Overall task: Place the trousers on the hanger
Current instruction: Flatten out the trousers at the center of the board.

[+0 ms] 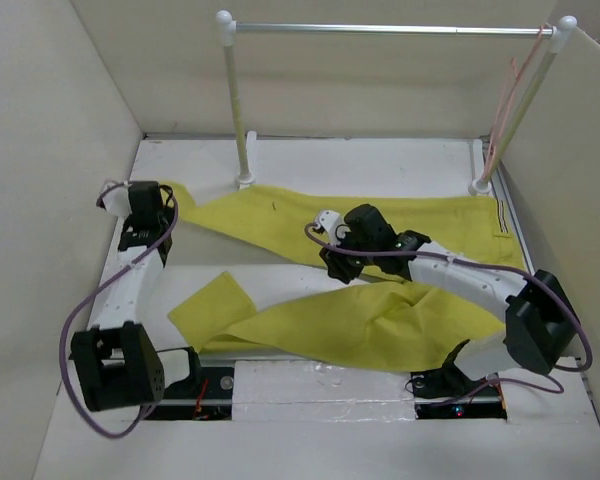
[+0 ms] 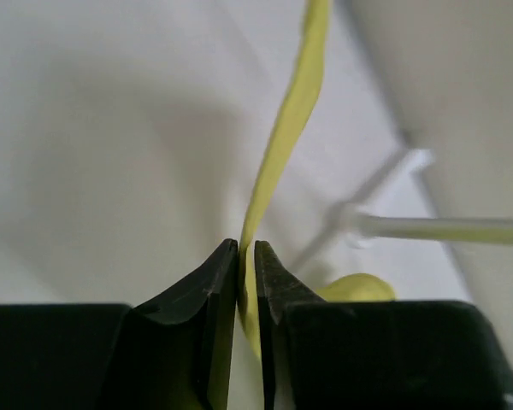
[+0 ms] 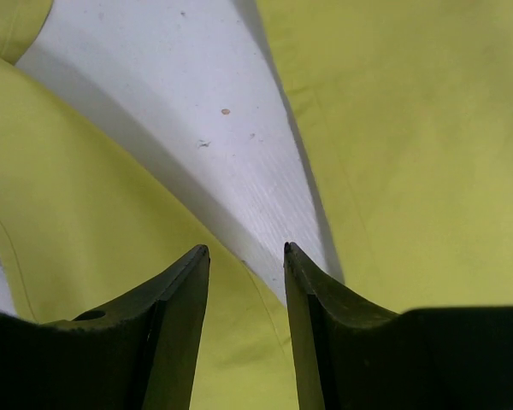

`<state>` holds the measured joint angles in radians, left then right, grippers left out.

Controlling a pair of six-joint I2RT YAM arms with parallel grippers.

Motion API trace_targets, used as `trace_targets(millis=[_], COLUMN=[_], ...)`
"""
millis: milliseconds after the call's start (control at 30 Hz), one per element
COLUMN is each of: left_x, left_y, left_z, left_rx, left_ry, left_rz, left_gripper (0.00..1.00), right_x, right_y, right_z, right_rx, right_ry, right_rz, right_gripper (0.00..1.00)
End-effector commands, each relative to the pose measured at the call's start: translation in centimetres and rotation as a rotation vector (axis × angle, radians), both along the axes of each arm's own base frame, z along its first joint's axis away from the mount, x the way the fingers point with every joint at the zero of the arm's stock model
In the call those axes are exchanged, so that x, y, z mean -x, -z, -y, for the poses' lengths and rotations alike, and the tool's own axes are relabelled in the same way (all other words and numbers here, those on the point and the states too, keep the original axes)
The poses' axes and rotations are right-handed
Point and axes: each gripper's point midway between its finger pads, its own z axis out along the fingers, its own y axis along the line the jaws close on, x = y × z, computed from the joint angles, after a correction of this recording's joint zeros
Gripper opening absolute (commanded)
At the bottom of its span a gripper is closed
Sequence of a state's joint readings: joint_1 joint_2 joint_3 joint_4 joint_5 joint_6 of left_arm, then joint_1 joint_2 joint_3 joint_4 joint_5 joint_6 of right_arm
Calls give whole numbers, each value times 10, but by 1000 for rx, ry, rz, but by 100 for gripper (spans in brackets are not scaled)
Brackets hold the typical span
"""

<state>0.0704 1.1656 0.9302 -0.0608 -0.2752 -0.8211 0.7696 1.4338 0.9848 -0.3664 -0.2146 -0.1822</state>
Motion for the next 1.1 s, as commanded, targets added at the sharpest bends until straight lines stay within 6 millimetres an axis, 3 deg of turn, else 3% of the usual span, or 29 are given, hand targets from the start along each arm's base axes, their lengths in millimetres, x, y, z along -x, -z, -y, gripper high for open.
trace_targets(millis=[0,33,67,100,133,167,233,333,400,433,467,500,533,633,667,700,733,767,800,833,1067], left_x=[40,59,64,69,72,72,65,53,35,31,24,7,-8,-45,-53,-52,-72,-76,-80,-90,-104], left_y=[102,129,136,138,139,136,112,68,47,48,49,70,63,104,113,145,134,138,151,148,186], left_z=[-29,-34,-34,-34,-34,-35,-39,-49,-48,-48,-46,-40,-41,-41,-37,-39,-37,-40,-38,-35,-36], left_rx=[69,150,174,172,177,174,146,95,78,66,65,79,60,32,2,-23,-53,-68,-92,-108,-131], left_ry=[-148,-191,-213,-221,-231,-235,-235,-249,-205,-184,-163,-99,-70,13,32,39,72,77,92,113,133], left_rz=[-267,-368,-392,-417,-426,-420,-353,-221,-137,-147,-159,-210,-221,-441,-505,-628,-604,-626,-668,-649,-723], left_gripper=[11,23,41,41,65,75,81,79,80,81,82,82,82,81,81,81,81,80,81,80,70], right_x=[-8,-12,-16,-16,-17,-18,-21,-21,-19,-17,-16,-15,-11,-6,-3,1,2,5,7,10,25], right_y=[-11,-13,-11,-13,-14,-16,-19,-22,-18,-17,-16,-13,-13,-14,-14,-15,-13,-13,-13,-13,-11], right_z=[0,10,18,18,21,24,29,30,29,28,28,29,26,25,22,19,19,17,13,11,-3], right_rx=[-35,-31,-21,-25,-23,-28,-33,-32,-36,-43,-43,-40,-40,-47,-50,-52,-54,-57,-65,-74,-85], right_ry=[-25,-11,3,3,7,11,14,13,11,4,0,0,-12,-17,-30,-44,-36,-43,-48,-50,-64], right_rz=[31,36,33,38,40,40,42,50,41,34,32,27,27,26,27,26,18,15,15,8,-10], right_gripper=[46,47,47,47,47,47,47,47,29,19,0,0,0,0,5,9,14,31,40,44,48])
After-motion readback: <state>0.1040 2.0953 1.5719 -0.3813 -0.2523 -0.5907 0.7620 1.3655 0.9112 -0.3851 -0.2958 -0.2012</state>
